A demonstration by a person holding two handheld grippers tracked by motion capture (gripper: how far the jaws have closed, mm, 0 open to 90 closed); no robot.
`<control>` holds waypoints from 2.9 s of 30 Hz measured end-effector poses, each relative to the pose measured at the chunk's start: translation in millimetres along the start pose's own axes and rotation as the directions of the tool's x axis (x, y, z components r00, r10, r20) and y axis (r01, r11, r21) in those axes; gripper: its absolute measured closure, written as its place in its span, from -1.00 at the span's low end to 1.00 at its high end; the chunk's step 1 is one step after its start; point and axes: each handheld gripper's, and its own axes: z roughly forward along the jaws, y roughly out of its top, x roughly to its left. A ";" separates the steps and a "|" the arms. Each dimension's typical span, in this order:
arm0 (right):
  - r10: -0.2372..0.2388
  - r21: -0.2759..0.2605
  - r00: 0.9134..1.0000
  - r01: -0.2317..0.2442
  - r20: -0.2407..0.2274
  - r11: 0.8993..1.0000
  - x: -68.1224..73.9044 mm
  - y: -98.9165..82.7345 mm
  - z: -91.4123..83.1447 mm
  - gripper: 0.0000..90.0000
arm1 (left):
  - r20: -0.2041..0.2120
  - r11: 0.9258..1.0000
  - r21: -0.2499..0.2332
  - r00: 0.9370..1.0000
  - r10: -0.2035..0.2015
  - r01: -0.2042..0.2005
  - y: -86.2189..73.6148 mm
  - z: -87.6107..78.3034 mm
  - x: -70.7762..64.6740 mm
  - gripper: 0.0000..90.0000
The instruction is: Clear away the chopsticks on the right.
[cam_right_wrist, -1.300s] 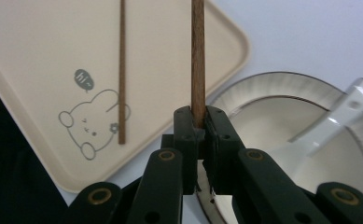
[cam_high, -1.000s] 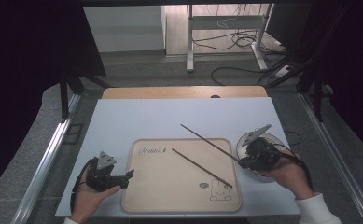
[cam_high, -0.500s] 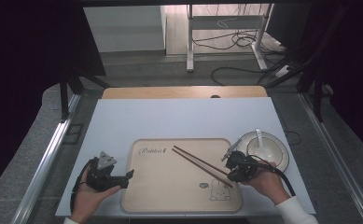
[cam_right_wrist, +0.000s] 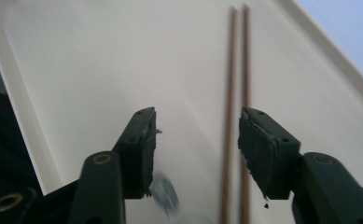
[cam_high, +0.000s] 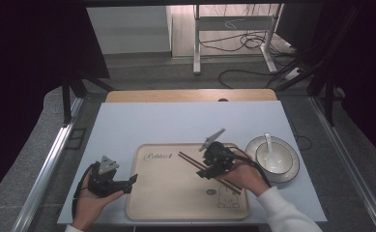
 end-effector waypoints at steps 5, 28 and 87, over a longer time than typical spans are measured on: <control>0.043 0.024 0.997 -0.041 -0.070 0.999 -11.0 34.9 38.3 0.86 | 0.004 1.000 -0.009 1.000 0.001 -0.001 1.7 0.0 0.5 -0.76; 0.139 0.112 0.984 -0.151 0.110 0.982 -60.9 36.1 70.2 0.98 | -0.002 1.000 -0.007 1.000 -0.006 0.006 -1.8 -1.3 5.3 -0.76; 0.205 -0.393 0.974 -0.152 0.097 0.907 -30.8 -148.0 -91.7 -0.09 | -0.004 1.000 -0.006 1.000 0.001 -0.001 -0.3 -0.7 -2.7 -0.76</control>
